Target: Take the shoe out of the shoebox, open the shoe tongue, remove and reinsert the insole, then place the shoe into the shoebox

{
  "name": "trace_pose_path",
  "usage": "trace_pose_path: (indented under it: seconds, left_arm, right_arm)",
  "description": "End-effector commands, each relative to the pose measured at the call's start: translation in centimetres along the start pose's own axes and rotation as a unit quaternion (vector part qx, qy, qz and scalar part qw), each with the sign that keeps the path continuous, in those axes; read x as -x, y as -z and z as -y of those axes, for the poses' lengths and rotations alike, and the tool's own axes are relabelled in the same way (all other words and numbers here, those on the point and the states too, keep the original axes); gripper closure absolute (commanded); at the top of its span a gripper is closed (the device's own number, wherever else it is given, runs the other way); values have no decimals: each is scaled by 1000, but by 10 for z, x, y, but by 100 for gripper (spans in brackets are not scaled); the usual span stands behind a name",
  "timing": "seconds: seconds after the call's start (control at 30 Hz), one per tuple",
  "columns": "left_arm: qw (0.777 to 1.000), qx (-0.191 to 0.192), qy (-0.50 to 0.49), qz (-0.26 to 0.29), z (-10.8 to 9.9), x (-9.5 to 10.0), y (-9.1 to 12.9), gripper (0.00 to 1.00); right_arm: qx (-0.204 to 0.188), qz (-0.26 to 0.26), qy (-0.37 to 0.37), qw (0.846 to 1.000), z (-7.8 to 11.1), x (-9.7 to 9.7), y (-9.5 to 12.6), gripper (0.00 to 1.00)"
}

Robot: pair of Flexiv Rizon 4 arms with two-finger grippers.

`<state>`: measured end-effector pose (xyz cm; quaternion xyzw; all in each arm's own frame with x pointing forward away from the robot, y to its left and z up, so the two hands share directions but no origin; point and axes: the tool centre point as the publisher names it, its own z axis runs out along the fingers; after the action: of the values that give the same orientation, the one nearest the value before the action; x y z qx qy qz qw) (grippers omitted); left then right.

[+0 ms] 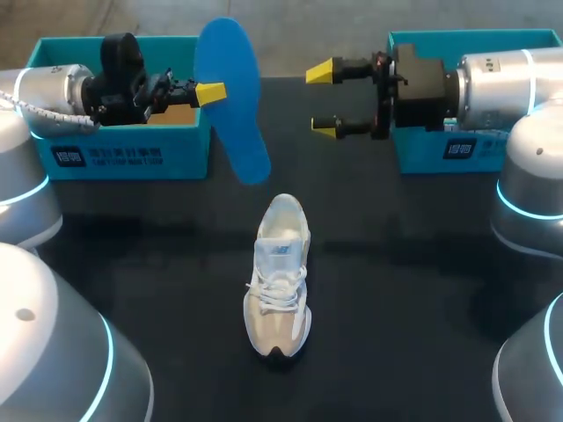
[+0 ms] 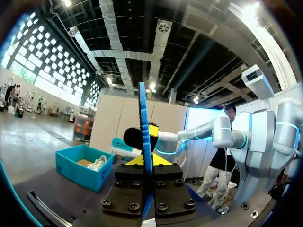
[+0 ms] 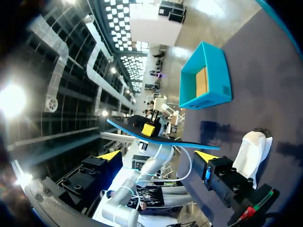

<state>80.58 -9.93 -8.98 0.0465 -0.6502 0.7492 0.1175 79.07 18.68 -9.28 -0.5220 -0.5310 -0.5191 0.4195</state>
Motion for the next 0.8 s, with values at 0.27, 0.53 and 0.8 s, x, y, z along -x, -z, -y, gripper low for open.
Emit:
trace_pose_path:
  seconds: [0.27,0.53,0.8]
  left_arm:
    - [987,-11,-151,-49,14,0,5,100]
    - [938,19,-341,-63,11,-5,9,100]
    - [876,-13,-481,-40,-2,2,2,100]
  right_arm:
    - [1,1,0,1000,0,0,-3,0]
    - [1,1,0,1000,0,0,-3,0]
    - [1,1,0,1000,0,0,-3,0]
